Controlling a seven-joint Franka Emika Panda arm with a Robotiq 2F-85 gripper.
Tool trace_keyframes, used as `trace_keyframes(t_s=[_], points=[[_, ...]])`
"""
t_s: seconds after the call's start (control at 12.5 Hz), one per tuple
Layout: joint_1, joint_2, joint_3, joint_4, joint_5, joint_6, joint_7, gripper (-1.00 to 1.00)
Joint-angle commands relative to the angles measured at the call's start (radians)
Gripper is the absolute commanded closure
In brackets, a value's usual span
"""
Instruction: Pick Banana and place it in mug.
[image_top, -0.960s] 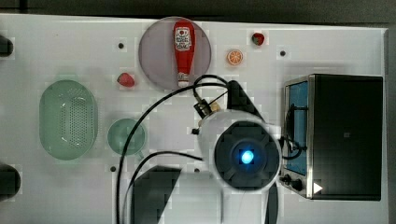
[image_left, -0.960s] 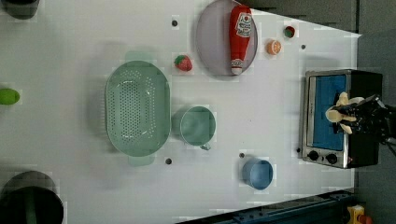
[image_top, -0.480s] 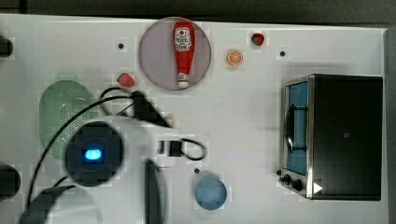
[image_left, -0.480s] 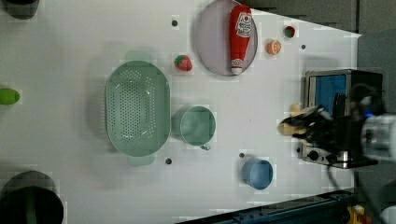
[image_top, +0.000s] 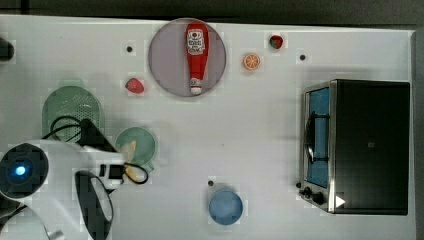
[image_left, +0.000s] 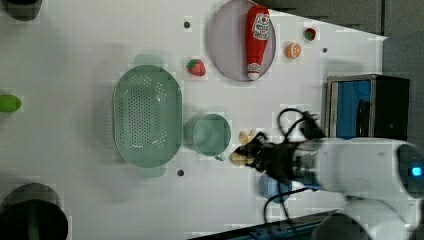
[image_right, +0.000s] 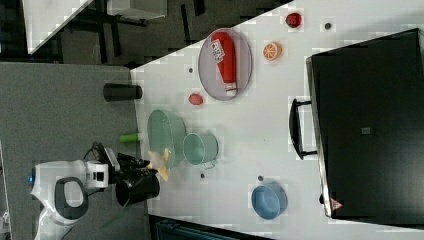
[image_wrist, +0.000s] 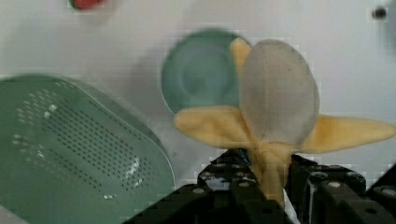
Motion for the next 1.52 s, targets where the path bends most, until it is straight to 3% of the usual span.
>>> trace_keyframes(t_s=[0.08,0.32,0.64,1.12,1.2,1.52], points=[[-0.019,0.088,-0.02,0.009,-0.025,0.101,0.234,0.46],[-0.019,0.19,-0.019,0.011,-0.135,0.175,0.279,0.46],[-0.019,0.282,-0.025,-0.02,-0.157,0.31,0.331,0.4],[-0.02,0.264,-0.034,-0.035,-0.166,0.341,0.337,-0.92],[-0.021,0.255,-0.035,-0.035,-0.166,0.342,0.337,-1.0],[-0.027,0.191,-0.049,-0.013,-0.163,0.341,0.337,-1.0]])
